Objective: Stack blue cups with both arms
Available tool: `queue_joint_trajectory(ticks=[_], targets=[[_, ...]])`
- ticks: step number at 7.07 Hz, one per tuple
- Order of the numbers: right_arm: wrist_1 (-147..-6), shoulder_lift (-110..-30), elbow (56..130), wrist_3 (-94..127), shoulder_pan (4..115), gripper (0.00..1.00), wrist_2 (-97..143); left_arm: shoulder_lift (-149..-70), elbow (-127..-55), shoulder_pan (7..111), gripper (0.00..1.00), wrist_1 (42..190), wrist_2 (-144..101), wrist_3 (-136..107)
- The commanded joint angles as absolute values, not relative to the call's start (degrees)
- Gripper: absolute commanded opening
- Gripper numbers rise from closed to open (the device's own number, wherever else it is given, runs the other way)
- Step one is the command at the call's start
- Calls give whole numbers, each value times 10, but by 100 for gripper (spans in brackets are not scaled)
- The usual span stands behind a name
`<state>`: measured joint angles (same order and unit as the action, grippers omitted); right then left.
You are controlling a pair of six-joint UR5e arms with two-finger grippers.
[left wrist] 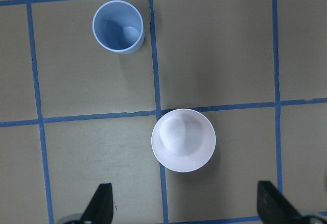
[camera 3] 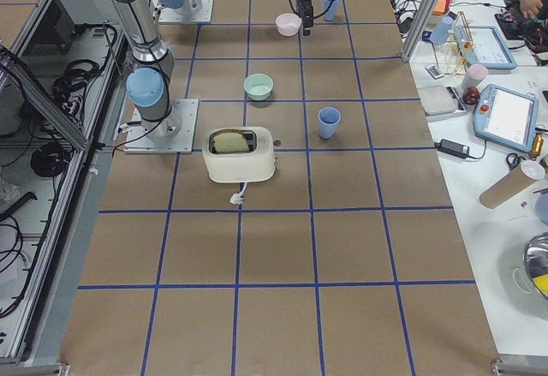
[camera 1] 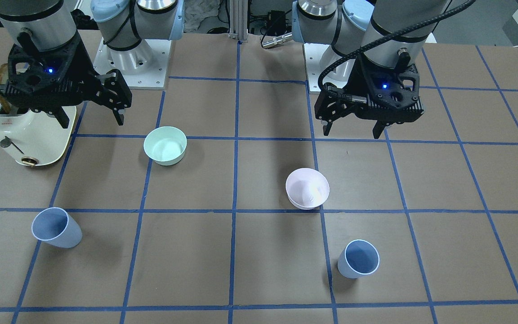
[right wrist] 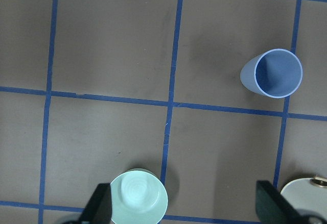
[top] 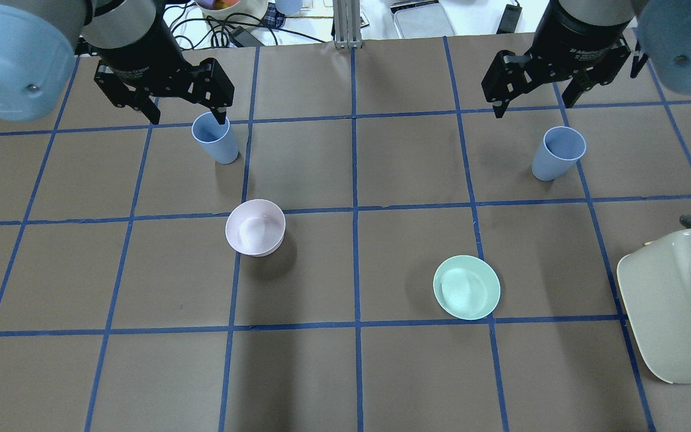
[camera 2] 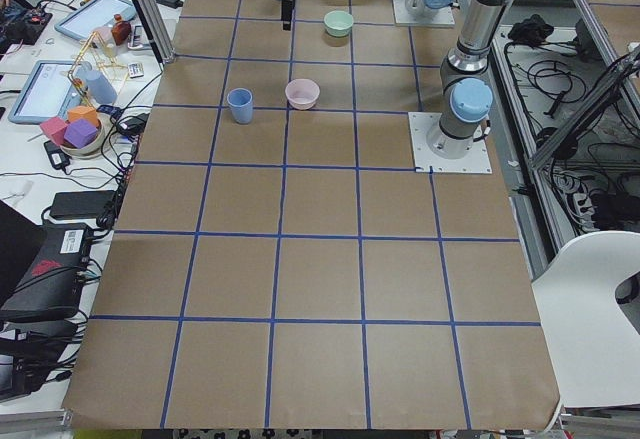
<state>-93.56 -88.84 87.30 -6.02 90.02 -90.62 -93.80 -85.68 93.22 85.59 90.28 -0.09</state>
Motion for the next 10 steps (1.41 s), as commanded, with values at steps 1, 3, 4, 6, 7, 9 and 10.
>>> queue_joint_trajectory(ticks=[1,3,4,6,7,9,10], targets=[[-935,-889,875,-61,900,100,-905,-937,-853,932,100,856,906,-1],[-935,-889,874,-61,901,100,-905,-954,-842,921,100,867,904,1],[-935,-889,874,-61,901,100,-905,-994,-833,915,100,867,902,2],[-935,-888,874,-61,901,100,-905,-1094,-836,912,100,763,909,4],[-935,-888,874,-61,901,100,-905,-1139,-831,911,100,715,911,4],[-937,-888,874,-61,901,100,-905,-1189,-831,906,100,640,910,4],[-937,-888,874,-61,901,100,-905,-1201,-831,904,100,636,915,6]])
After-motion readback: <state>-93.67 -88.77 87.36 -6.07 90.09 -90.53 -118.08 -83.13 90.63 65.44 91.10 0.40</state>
